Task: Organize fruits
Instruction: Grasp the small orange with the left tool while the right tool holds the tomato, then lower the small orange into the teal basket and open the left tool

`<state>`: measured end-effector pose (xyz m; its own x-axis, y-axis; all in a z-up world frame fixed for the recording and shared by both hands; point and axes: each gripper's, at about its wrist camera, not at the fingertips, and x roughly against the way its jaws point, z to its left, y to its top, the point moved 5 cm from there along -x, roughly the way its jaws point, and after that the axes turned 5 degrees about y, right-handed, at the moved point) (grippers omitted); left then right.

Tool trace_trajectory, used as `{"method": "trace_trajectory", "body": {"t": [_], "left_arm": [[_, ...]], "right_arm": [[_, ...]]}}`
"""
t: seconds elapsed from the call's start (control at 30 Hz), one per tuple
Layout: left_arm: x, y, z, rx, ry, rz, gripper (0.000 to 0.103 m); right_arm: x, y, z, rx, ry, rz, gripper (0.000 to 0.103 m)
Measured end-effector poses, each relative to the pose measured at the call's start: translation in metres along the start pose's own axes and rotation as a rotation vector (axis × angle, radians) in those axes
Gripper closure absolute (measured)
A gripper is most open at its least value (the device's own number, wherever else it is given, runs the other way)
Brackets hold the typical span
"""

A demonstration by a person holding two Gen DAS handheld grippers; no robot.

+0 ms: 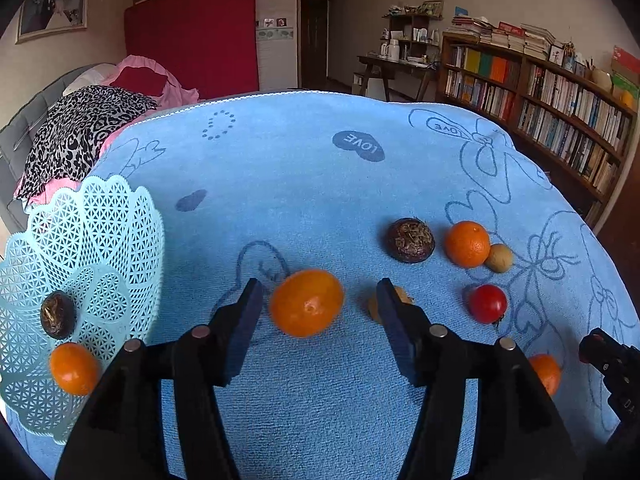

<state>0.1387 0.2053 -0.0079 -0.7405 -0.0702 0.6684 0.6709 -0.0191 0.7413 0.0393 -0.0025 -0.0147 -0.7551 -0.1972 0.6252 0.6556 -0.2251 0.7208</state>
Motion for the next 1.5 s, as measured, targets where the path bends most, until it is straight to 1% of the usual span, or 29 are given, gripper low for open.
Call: {"method": "trace_trajectory", "body": {"t": [0.07,0.17,0.23,0.27,0.4,0.57,0.73,0.87,0.93,1.03,1.37,1.4,1.5], "left_arm": [[-0.007,-0.003,0.001,0.0,0.004,0.023,0.042],[-0.015,-0.007,0.004,0.022,-0.014,0.06,0.043],[-0.017,-0.009,0.007,0.042,-0.019,0.069,0.06],[-0.018,-0.01,0.008,0.052,-0.021,0.07,0.06],[-0.007,-0.011,0.011,0.062,-0.017,0.035,0.06],[0.025,-0.004,0.012,0.071,-0.011,-0.053,0.06],[0.055,-0.002,0.026,0.092,0.041,-0.128,0.06],[0.077,-0.003,0.05,0.118,0.121,-0.184,0.06],[0.085,-0.003,0.063,0.138,0.146,-0.201,0.06],[0.093,-0.003,0.083,0.17,0.184,-0.209,0.06],[0.109,-0.014,0.154,0.293,0.278,-0.203,0.06],[0.111,-0.015,0.161,0.31,0.291,-0.204,0.058],[0.119,-0.019,0.181,0.368,0.341,-0.228,0.03]], "right_arm": [[0.0,0.0,0.0,0.0,0.0,0.001,0.075],[-0.001,0.0,0.001,0.001,0.0,0.003,0.075],[-0.002,0.0,0.001,0.002,0.0,0.003,0.075],[-0.002,0.0,0.001,0.002,0.0,0.003,0.075],[-0.003,-0.001,0.001,0.004,-0.003,0.004,0.075],[-0.005,0.0,0.002,0.0,-0.001,0.011,0.075],[-0.001,0.003,0.004,0.007,-0.006,0.002,0.075],[0.004,0.005,0.005,0.001,-0.001,-0.001,0.075],[0.007,0.007,0.006,0.004,-0.006,-0.007,0.075],[0.009,0.009,0.008,0.009,-0.012,-0.013,0.076],[0.014,0.011,0.018,0.025,-0.015,-0.019,0.076],[0.014,0.012,0.021,0.029,-0.013,-0.021,0.076],[0.017,0.015,0.029,0.041,-0.003,-0.027,0.076]]}}
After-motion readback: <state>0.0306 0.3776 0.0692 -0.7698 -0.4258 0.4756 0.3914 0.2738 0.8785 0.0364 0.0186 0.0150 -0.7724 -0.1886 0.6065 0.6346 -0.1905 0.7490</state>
